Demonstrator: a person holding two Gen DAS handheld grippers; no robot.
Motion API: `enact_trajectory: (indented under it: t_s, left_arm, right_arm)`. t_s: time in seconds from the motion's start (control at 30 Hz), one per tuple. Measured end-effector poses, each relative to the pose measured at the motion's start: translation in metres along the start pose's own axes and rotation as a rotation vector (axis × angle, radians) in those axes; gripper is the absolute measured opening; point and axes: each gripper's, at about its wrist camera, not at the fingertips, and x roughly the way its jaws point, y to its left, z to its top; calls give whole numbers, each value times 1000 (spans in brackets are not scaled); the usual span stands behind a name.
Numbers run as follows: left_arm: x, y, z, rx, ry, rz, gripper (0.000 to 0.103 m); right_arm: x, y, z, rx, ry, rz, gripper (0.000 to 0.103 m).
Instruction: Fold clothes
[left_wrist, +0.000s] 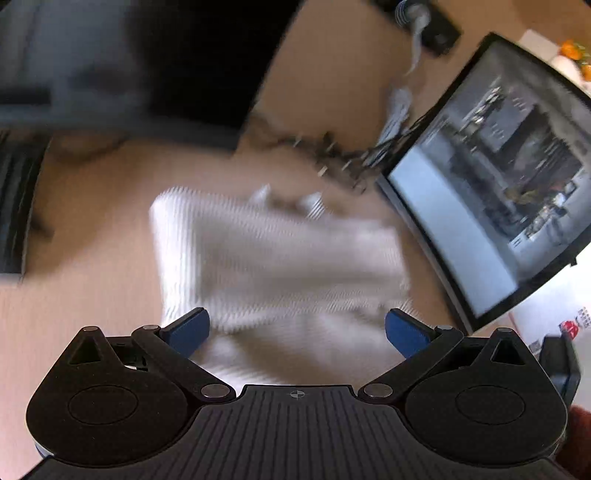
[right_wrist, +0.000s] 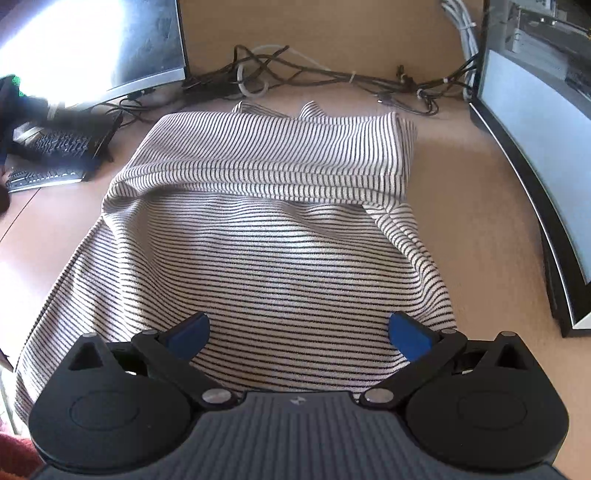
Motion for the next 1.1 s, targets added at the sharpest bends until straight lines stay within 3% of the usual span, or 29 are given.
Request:
enact_trajectory:
  t_s: [0.13, 0.2, 0.23, 0.27, 0.3, 0.4, 0.5, 0.63, 0.83, 0.97, 1.1]
  left_arm:
    - [32, 2, 15, -1, 12, 44, 103]
    - [46, 5, 16, -3, 35, 72, 103]
    - [52, 6, 16, -2, 46, 85, 103]
    - [58, 7, 16, 0, 57, 99, 103]
    - [62, 8, 16, 0, 63, 107, 103]
    - [66, 9, 15, -3, 69, 121, 103]
    - [70, 9, 14, -1, 75, 130, 103]
    - [71, 10, 12, 7, 80, 136, 103]
    - [58, 14, 12, -77, 39, 111, 103]
    - [31, 22, 3, -167, 2, 111, 103]
    - [4, 38, -10, -238, -18, 163, 103]
  right_arm:
    - [-28, -11, 33, 21, -142, -43, 95]
    - [-38, -12, 62, -33, -229, -75, 78]
    - [-38, -13, 77, -58, -254, -85, 60]
    - [-34, -14, 91, -72, -259, -87, 49]
    - [-25, -15, 102, -78, -252, -83, 47]
    - [14, -18, 122, -89, -192, -77, 46]
    - [58, -33, 112, -77, -72, -127, 42]
    - [55, -36, 109, -112, -86, -125, 41]
    - [48, -26, 156, -134, -194, -75, 45]
    - [94, -24, 172, -107, -144, -21, 49]
    - [132, -22, 174, -95, -82, 59, 48]
